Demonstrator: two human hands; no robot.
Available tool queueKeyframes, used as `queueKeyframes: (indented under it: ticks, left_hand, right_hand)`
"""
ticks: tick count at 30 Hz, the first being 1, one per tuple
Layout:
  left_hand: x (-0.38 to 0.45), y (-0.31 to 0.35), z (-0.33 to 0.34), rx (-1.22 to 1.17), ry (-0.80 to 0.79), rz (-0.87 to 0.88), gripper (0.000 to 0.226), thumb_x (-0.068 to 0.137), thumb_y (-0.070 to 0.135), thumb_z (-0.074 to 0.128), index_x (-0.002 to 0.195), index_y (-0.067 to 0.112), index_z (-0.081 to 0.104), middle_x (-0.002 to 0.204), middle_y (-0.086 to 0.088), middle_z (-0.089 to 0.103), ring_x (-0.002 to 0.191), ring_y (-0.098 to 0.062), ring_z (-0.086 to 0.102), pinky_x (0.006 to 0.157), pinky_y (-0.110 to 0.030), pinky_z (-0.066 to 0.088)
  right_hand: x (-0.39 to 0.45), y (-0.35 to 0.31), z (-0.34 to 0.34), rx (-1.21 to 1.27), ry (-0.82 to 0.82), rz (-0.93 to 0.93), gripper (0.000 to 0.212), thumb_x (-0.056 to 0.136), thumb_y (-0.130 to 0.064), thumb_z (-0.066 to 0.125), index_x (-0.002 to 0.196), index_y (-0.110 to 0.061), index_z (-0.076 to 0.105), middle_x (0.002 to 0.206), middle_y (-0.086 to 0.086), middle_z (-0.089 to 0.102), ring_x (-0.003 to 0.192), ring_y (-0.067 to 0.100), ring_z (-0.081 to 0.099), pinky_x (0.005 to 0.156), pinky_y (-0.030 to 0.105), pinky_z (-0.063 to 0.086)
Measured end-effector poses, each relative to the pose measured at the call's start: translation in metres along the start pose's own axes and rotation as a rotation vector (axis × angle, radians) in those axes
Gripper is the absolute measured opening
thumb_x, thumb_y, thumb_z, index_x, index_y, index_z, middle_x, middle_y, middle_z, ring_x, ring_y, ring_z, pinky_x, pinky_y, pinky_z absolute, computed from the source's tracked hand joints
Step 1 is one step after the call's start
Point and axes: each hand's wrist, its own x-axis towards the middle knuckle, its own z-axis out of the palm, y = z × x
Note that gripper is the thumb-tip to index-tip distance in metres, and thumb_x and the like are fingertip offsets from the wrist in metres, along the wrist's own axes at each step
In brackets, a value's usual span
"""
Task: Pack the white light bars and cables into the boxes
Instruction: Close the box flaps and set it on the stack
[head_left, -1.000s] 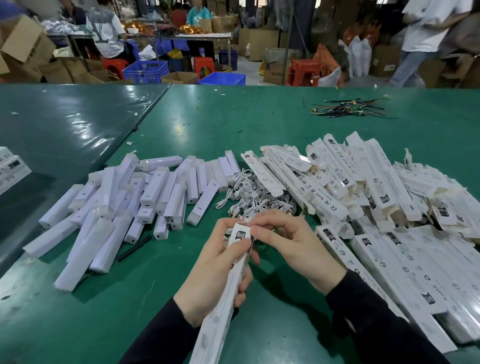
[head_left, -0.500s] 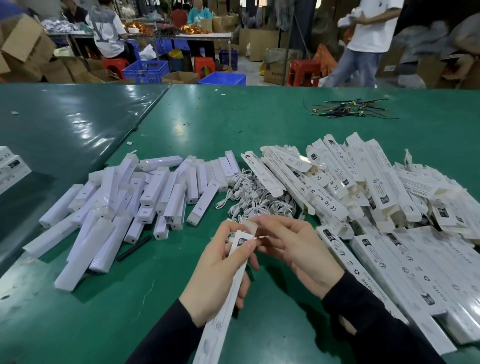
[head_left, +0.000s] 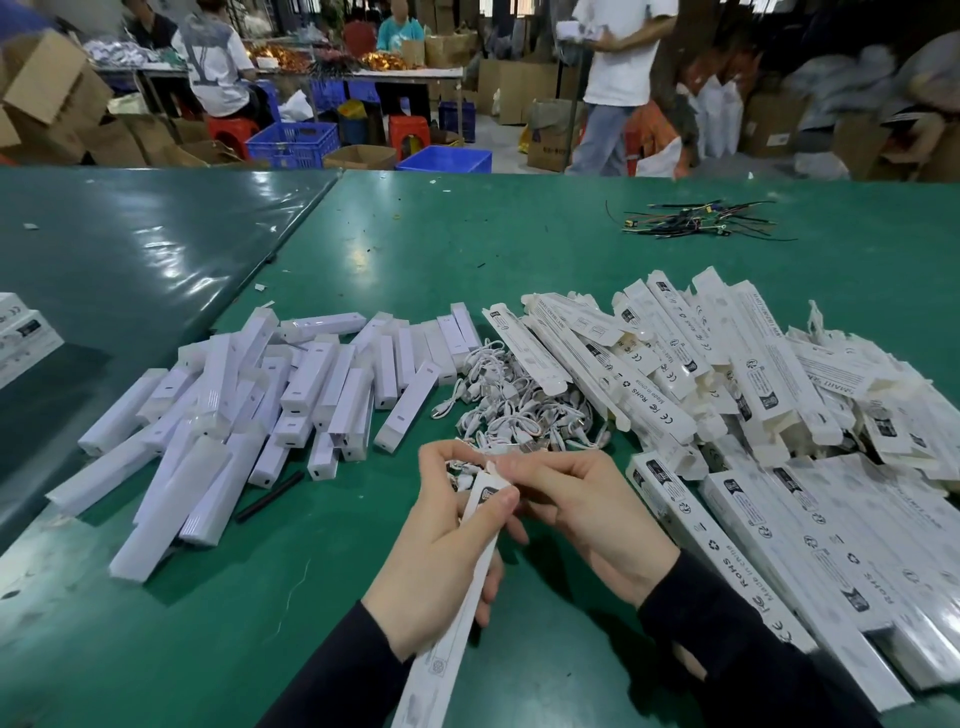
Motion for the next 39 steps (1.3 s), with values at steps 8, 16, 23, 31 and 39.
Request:
queueKeyframes:
  ticks: [8, 16, 23, 31, 39]
  left_hand:
    - [0.0, 0.001, -0.001, -0.01, 0.005, -0.032, 0.037, 0.09, 0.036, 0.064, 0.112, 0.034, 0.034, 0.071, -0.004, 0.062, 0.038, -0.021, 0.041, 0.035, -0.022, 0.037]
    - [0.001, 0.001, 0.0, -0.044, 0.132, -0.001, 0.021, 0.1, 0.023, 0.049, 0.116, 0.029, 0.038, 0.045, -0.002, 0.045, 0.028, -0.018, 0.033, 0.034, -0.022, 0.034]
    - [0.01, 0.019, -0.009, -0.281, 0.583, 0.212, 0.016, 0.1, 0.011, 0.045, 0.095, 0.012, 0.06, 0.068, -0.007, 0.06, 0.05, -0.016, 0.053, 0.042, -0.024, 0.046]
    - [0.011, 0.019, -0.009, -0.573, 0.449, 0.112, 0.024, 0.094, 0.022, 0.048, 0.108, 0.008, 0.062, 0.097, -0.014, 0.069, 0.092, -0.021, 0.067, 0.083, -0.04, 0.056]
    - [0.01, 0.019, -0.01, -0.354, 0.471, 0.141, 0.017, 0.096, 0.015, 0.048, 0.099, 0.006, 0.061, 0.1, -0.01, 0.068, 0.097, -0.022, 0.066, 0.077, -0.033, 0.056]
  right_hand:
    - [-0.001, 0.003, 0.001, -0.069, 0.014, -0.087, 0.028, 0.074, -0.03, 0.074, 0.088, -0.006, 0.079, 0.071, 0.026, 0.058, 0.051, 0.026, 0.048, 0.055, 0.029, 0.046]
    - [-0.005, 0.011, 0.008, -0.303, -0.01, -0.205, 0.02, 0.096, -0.015, 0.059, 0.104, -0.017, 0.077, 0.1, -0.009, 0.067, 0.083, -0.002, 0.059, 0.072, 0.013, 0.044]
    - [-0.028, 0.023, 0.033, -0.676, 0.012, -0.34, 0.077, 0.076, -0.052, 0.069, 0.143, -0.037, 0.035, 0.132, -0.02, 0.038, 0.114, 0.003, 0.05, 0.096, 0.018, 0.043]
    - [-0.052, 0.018, 0.035, -1.062, 0.177, -0.645, 0.045, 0.087, -0.025, 0.059, 0.13, -0.01, 0.061, 0.111, 0.0, 0.055, 0.088, 0.012, 0.06, 0.08, 0.021, 0.05]
    - [-0.109, -0.009, -0.055, -1.433, 0.839, -0.494, 0.047, 0.081, -0.032, 0.046, 0.105, -0.003, 0.073, 0.077, 0.014, 0.063, 0.057, 0.026, 0.055, 0.056, 0.034, 0.05]
